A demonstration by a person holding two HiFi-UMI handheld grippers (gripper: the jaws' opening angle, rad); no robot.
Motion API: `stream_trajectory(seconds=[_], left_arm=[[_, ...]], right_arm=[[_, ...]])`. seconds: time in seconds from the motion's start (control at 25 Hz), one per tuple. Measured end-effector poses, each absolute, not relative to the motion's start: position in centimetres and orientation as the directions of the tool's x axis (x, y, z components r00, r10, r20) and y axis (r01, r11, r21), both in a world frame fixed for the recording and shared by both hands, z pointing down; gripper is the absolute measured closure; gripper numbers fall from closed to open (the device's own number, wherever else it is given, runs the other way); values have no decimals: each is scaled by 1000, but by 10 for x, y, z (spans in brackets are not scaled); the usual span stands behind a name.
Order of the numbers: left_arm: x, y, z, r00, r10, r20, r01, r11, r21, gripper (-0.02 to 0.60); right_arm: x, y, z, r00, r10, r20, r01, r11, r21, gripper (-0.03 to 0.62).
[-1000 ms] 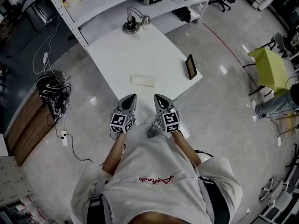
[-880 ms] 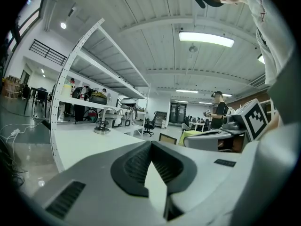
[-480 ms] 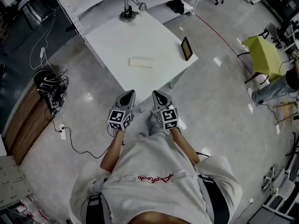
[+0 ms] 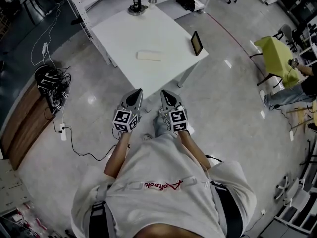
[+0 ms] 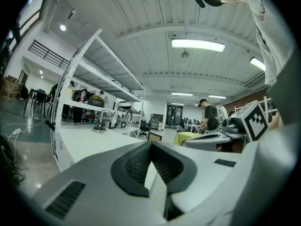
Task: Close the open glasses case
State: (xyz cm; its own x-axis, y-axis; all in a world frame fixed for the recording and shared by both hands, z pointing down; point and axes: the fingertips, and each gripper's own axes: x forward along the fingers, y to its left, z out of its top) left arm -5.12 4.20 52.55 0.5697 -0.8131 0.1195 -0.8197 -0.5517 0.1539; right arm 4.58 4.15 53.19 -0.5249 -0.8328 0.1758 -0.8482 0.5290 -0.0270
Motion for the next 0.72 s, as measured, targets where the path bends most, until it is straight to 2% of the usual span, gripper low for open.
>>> stream_trajectory(seconds=[0.72], left_arm=[[-39, 55, 528, 594, -796, 114, -803, -578, 147, 557]], right_arm=[[47, 56, 528, -513, -843, 161, -856, 517, -18, 586]])
